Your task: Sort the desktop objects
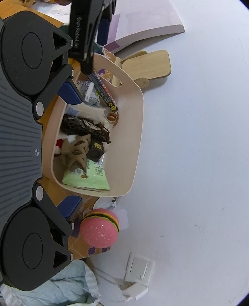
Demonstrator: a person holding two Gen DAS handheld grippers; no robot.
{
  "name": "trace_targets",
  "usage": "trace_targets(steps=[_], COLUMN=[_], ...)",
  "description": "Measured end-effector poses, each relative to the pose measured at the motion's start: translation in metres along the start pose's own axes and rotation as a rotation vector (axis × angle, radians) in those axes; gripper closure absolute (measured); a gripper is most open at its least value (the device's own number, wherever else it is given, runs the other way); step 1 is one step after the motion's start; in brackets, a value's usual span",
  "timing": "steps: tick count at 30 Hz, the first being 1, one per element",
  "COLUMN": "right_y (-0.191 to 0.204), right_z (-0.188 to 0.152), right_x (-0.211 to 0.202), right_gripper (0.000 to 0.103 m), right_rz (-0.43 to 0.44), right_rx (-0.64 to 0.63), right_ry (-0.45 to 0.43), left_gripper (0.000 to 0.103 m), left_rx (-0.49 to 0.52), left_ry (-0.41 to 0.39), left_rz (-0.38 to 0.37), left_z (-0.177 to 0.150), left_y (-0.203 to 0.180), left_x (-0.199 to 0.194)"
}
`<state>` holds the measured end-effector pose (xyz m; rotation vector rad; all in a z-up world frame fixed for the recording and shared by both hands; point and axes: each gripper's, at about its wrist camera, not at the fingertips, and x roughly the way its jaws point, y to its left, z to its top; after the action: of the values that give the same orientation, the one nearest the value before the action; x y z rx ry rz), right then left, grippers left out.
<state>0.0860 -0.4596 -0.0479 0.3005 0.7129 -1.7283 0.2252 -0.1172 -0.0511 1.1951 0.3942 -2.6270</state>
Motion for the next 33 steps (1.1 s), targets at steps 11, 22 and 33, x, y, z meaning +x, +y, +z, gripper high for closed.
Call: trace_targets(steps=[11,22,33], right_y=[0.013,0.028,0.049], right_z=[-0.019,-0.042,-0.074], right_x=[-0.071,-0.140,-0.205], right_gripper=[0.000,0.000,0.000], right_rz=[-0.008,0.008,0.009], right_rx=[0.026,0.055,0.073], right_ry=[-0.039,-0.042,-0.044], left_gripper=[0.025,0.025,0.025], left_rx=[0.020,0.028,0.034], left_ry=[-0.055,-0.080,-0.112], left_rz=[0.008,-0.015,0.018], left_z=[-0.029,-0.072,-0.121], left_y=[-0.008,-0.014,-0.011], left_x=[-0.081,-0.164,-0.237])
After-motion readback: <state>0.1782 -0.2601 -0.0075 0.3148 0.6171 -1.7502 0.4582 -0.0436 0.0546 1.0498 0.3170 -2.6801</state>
